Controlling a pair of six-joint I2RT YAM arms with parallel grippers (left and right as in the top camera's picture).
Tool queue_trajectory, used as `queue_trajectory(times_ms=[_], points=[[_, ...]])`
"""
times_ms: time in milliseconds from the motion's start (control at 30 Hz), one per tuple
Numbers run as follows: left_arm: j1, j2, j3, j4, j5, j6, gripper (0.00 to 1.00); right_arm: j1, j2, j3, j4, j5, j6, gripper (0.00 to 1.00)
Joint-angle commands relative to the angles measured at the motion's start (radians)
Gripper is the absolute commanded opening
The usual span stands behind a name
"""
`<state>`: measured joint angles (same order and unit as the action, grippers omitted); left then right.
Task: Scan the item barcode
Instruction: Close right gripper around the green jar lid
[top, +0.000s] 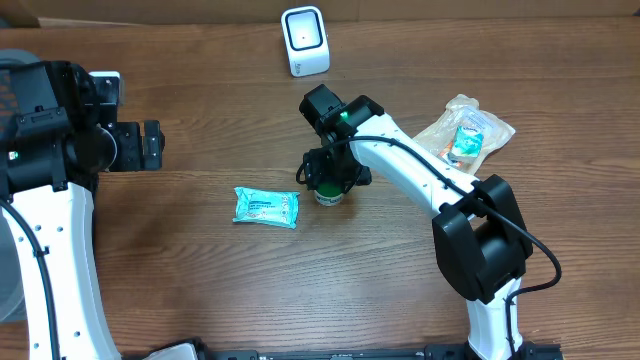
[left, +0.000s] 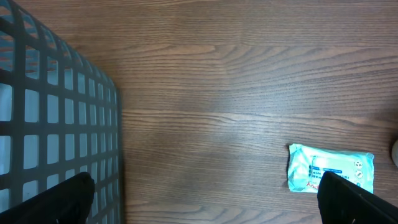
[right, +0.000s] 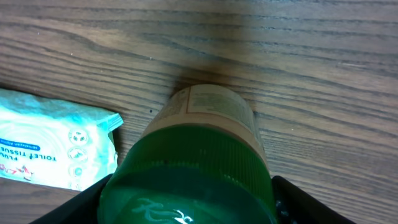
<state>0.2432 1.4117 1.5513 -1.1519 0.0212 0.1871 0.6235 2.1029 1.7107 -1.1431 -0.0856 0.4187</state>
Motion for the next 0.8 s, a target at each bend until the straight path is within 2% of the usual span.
queue_trajectory(times_ms=[0, 767], points=[[0.005, -0.011, 0.018, 0.003, -0.003, 0.015, 1.00, 0.006, -0.008, -0.006, 0.005, 0.017, -0.003, 0.72], [0.005, -0.011, 0.018, 0.003, -0.003, 0.015, 1.00, 0.006, -0.008, -0.049, 0.061, 0.029, -0.005, 0.77]])
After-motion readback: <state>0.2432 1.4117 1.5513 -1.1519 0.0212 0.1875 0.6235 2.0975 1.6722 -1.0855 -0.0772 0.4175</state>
